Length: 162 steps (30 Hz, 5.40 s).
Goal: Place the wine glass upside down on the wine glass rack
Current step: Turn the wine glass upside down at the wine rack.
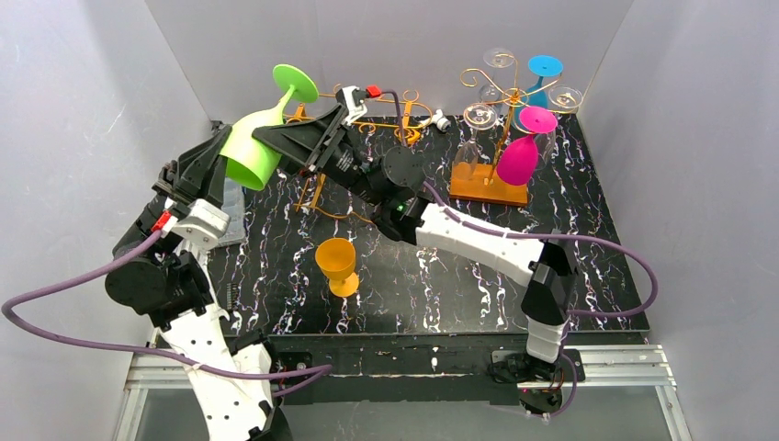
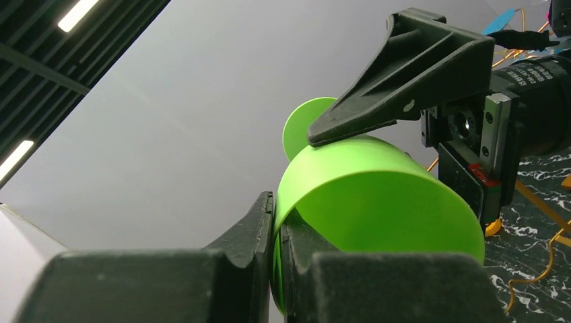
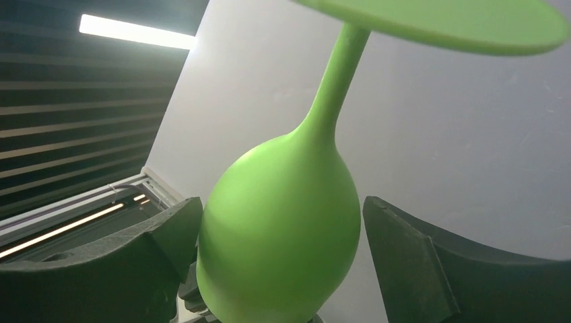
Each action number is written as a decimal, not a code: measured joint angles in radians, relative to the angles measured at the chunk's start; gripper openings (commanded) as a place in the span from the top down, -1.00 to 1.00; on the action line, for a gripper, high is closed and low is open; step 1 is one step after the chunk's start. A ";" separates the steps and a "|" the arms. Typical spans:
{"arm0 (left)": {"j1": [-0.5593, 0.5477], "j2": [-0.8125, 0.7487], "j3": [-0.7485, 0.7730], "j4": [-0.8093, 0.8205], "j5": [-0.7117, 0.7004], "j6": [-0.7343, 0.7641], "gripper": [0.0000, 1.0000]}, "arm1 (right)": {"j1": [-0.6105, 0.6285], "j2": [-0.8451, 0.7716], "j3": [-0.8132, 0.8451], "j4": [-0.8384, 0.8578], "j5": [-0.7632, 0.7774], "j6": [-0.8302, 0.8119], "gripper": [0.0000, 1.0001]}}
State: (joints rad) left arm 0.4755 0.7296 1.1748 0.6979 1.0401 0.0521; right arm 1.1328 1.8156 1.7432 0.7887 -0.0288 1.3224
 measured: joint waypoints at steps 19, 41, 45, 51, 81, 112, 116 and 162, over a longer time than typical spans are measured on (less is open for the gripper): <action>-0.010 0.100 0.067 -0.811 0.116 0.240 -0.99 | -0.263 -0.188 -0.112 -0.532 -0.095 -0.402 0.17; -0.011 0.327 0.247 -1.146 0.096 -0.047 -0.99 | -0.085 -0.232 -0.171 -1.007 0.217 -1.109 0.24; -0.035 0.287 0.186 -1.083 0.186 0.166 -0.99 | -0.086 -0.229 -0.166 -1.037 0.178 -1.218 0.24; -0.179 0.185 0.050 -0.970 0.178 0.508 -0.90 | -0.086 -0.151 -0.043 -1.135 0.064 -1.322 0.26; -0.350 0.242 0.137 -0.914 0.094 0.725 1.00 | -0.044 -0.135 0.070 -1.156 -0.082 -1.339 0.23; -0.359 0.298 0.151 -0.851 -0.217 0.420 -0.97 | -0.158 -0.226 -0.367 -0.580 0.146 -1.243 0.35; -0.359 0.308 0.152 -0.834 -0.276 0.354 -0.97 | -0.164 -0.181 -0.367 -0.548 0.141 -1.240 0.35; -0.359 0.327 0.157 -0.860 -0.349 0.357 -0.97 | -0.203 0.002 -0.316 -0.434 0.142 -1.194 -0.75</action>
State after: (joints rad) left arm 0.1165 1.0565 1.3319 -0.1623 0.6914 0.4088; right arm 0.9298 1.8172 1.4269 0.3546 0.1127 0.1280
